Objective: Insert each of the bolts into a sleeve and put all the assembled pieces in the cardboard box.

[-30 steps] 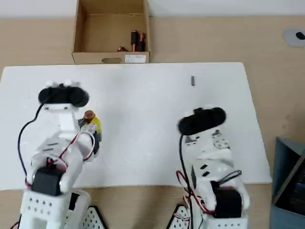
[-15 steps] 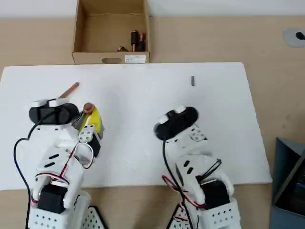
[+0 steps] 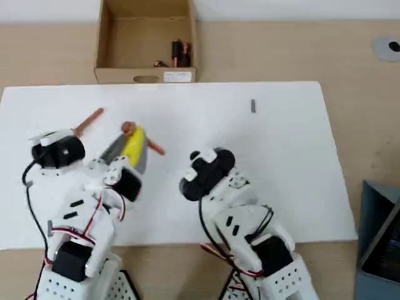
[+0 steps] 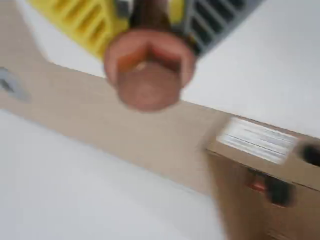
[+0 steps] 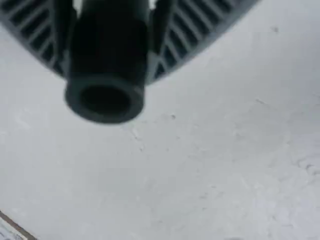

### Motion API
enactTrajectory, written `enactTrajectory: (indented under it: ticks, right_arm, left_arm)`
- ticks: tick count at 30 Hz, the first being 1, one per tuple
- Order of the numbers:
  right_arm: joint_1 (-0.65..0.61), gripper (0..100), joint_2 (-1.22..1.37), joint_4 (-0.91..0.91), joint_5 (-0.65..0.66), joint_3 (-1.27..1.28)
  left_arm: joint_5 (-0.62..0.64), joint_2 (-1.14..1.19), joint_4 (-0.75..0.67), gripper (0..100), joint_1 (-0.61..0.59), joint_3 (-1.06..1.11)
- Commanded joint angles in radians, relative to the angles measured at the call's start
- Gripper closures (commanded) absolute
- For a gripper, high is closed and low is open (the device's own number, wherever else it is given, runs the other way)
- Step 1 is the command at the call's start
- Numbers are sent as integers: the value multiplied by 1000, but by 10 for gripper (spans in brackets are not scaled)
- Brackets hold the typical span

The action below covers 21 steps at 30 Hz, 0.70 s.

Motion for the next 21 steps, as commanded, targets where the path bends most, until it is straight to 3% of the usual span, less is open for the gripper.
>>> enactTrajectory:
  ticks: [1,6,21]
  right_arm:
    - [-27,989,-114,-29,-8,-12]
    - [-74,989,-114,-29,-8,-38]
    - [-87,989,-114,-54,43,-54]
  left_arm:
    - [40,-16,-58,998,49,-17]
    - [41,-16,-120,998,54,-9]
    - [14,-15,-112,998,91,64]
